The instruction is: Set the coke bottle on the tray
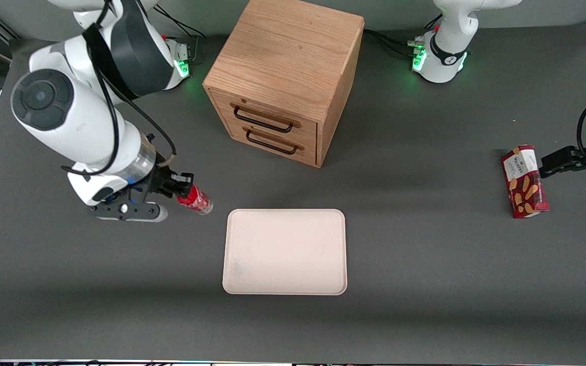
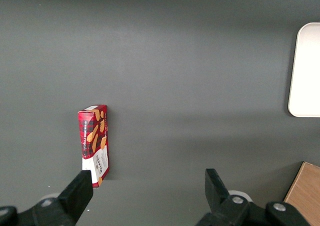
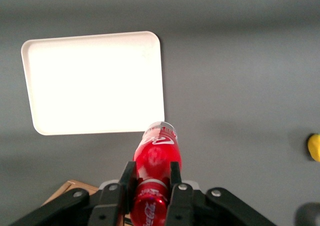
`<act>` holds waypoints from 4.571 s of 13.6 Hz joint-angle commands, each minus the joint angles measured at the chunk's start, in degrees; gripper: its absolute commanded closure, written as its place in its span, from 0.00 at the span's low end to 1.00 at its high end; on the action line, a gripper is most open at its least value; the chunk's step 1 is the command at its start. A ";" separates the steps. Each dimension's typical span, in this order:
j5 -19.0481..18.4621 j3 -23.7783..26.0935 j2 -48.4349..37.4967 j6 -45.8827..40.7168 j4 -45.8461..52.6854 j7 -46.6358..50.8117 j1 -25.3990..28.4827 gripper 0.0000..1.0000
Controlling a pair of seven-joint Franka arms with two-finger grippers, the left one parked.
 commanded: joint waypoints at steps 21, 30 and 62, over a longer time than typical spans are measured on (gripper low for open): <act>1.44 5.21 18.16 16.17 4.05 -1.06 -3.72 1.00; 1.17 5.21 20.97 20.14 2.54 -0.62 -3.19 1.00; -1.72 15.65 -20.49 -14.14 -14.57 -0.26 -19.15 0.00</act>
